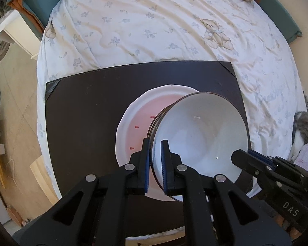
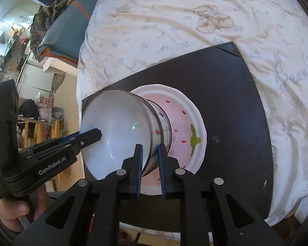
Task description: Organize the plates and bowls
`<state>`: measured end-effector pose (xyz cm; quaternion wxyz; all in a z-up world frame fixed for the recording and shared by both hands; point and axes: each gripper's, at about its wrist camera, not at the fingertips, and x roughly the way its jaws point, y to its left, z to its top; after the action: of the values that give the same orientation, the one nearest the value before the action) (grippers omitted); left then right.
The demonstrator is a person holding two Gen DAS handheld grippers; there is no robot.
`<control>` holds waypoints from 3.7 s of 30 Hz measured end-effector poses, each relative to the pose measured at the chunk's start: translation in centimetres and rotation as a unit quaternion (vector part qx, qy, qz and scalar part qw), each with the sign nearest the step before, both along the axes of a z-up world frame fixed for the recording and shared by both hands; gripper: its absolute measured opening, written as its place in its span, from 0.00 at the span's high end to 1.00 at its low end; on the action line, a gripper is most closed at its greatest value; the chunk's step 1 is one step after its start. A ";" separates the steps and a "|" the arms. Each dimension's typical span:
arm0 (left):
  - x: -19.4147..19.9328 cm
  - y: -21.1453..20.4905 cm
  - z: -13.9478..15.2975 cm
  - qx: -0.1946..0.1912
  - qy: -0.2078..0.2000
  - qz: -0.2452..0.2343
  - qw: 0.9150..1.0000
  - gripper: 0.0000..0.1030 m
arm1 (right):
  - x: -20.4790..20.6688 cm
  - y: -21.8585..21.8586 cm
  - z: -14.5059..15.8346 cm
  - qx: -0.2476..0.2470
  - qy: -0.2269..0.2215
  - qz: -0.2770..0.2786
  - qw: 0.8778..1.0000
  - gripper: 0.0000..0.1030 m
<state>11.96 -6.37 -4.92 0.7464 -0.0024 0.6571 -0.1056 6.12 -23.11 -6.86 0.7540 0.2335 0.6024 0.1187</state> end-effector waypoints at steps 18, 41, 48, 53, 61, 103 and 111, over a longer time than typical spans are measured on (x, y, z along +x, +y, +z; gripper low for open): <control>0.9 1.3 -1.5 -0.036 0.029 0.022 0.999 0.92 | 1.3 -1.4 -0.9 0.044 0.002 -0.016 0.999 0.83; 3.7 -0.3 -0.6 -0.024 0.001 -0.005 1.000 0.89 | 4.8 -1.1 -2.8 0.015 -0.003 -0.009 1.000 0.83; 2.4 0.4 -0.2 -0.025 -0.005 -0.013 1.000 0.88 | 4.2 -0.9 -0.8 -0.001 -0.030 -0.003 1.000 0.80; 2.4 1.3 1.0 -0.056 -0.030 0.000 0.998 0.88 | 3.2 -1.5 -0.7 0.022 -0.018 -0.004 1.000 0.80; 1.8 1.2 1.2 -0.055 -0.040 -0.005 0.998 0.94 | 2.6 -0.7 -0.1 -0.001 -0.041 0.010 0.999 0.86; -1.5 3.9 5.1 -0.019 -0.111 0.020 0.993 0.59 | 1.2 -2.2 2.8 -0.005 -0.087 -0.017 0.996 0.46; -6.9 7.3 6.7 -0.016 -0.176 0.055 0.983 0.30 | -2.9 -0.5 6.2 -0.047 -0.164 -0.017 0.985 0.14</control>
<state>5.03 0.95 1.75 0.8548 -0.0315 0.5127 -0.0736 3.23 -23.63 -0.64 0.8544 0.1855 0.4716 0.1146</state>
